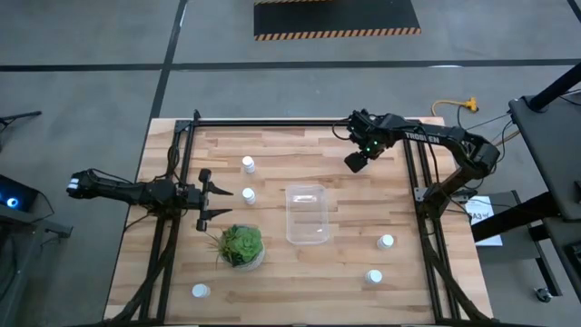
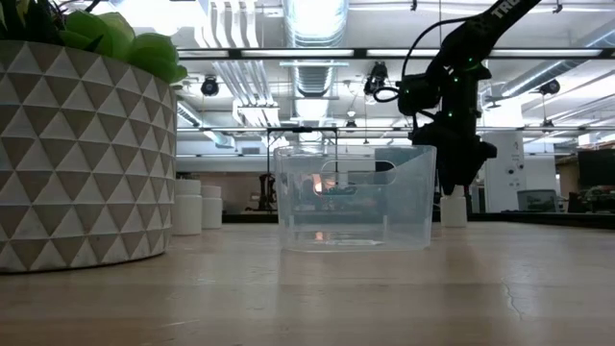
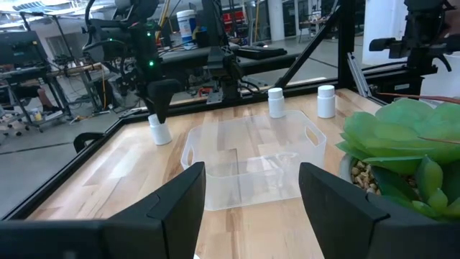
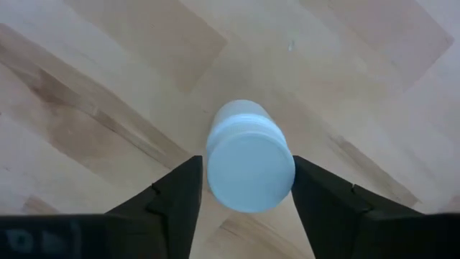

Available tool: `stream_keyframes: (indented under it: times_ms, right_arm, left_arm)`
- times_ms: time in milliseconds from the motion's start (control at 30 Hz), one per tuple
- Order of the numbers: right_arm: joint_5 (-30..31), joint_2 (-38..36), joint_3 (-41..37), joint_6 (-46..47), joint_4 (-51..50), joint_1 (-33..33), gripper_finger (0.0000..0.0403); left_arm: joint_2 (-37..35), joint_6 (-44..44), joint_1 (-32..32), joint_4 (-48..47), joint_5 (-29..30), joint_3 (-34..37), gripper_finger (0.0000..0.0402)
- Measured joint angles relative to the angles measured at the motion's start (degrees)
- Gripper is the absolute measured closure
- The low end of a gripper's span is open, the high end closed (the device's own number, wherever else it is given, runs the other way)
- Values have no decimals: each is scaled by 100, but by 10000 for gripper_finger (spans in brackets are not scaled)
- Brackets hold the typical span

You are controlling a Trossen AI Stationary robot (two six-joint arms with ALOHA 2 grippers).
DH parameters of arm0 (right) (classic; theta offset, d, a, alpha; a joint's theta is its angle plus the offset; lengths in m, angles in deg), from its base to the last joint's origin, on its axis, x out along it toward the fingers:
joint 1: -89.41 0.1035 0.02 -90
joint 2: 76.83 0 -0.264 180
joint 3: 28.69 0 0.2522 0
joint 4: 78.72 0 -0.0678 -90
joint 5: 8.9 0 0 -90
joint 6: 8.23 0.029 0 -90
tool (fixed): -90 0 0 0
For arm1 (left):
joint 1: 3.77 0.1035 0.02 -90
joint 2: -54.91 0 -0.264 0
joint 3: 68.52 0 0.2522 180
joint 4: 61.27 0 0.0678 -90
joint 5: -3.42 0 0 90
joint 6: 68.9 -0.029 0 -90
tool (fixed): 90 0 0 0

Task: Pick and place pill bottles into a basket
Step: Put the white medicine bottle into the transparent bin

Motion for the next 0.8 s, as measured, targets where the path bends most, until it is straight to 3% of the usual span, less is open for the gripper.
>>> stream_keyframes:
  times_ms: [233,467,800]
  right_arm:
    - [8,0,0,-8,-11,0,257]
    - [-61,-17,43,-131,-194,2,260]
    - [-189,-56,1255,-724,-1539,307,260]
  left_arm:
    - [0,0,0,0,-1,0,194]
    - [0,0,-2,0,1,0,194]
    - [0,0,-1,0,0,0,194]
